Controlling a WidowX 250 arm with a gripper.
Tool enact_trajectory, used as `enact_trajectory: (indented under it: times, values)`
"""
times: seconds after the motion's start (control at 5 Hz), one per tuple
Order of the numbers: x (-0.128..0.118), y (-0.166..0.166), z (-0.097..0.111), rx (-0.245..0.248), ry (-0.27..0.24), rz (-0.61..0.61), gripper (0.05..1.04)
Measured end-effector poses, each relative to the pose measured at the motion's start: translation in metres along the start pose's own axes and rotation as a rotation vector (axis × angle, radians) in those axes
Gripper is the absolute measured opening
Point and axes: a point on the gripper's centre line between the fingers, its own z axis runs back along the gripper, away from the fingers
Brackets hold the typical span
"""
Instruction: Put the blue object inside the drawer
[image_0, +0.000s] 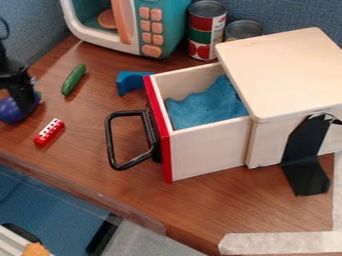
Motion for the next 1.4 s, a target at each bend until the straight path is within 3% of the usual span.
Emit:
enact_trajectory:
  times: [0.4,0.8,1.4]
  values:
    - [0.027,0.032,-0.027,0.053,0.033,-0.076,1.000]
    - [0.045,0.038,-0.034,0.059,0.032,-0.082,1.000]
    - [0.060,0.037,-0.065,0.056,0.079,-0.098,1.000]
